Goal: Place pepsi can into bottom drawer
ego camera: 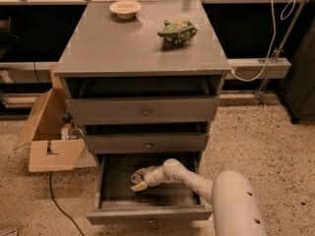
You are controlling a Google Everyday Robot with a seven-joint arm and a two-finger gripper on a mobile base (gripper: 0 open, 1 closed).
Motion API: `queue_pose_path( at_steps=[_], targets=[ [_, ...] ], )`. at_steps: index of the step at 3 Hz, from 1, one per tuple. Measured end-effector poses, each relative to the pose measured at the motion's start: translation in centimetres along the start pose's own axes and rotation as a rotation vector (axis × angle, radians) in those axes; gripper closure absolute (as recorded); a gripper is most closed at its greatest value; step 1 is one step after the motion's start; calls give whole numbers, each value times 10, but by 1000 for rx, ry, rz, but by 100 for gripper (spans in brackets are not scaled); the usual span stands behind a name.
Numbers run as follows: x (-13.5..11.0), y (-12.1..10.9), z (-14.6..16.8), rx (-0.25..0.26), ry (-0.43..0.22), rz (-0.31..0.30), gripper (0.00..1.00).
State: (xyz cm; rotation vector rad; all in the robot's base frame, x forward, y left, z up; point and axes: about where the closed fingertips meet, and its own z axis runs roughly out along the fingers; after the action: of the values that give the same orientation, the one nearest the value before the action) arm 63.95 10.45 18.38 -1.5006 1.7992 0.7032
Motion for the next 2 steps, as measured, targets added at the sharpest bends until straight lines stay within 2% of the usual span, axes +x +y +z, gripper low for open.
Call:
queue_pose_path(
  at_steps=[1, 2],
  targets=[
    [0, 0, 0, 0, 0, 0, 15],
    [-1, 2, -8, 20, -1, 1, 0]
  ],
)
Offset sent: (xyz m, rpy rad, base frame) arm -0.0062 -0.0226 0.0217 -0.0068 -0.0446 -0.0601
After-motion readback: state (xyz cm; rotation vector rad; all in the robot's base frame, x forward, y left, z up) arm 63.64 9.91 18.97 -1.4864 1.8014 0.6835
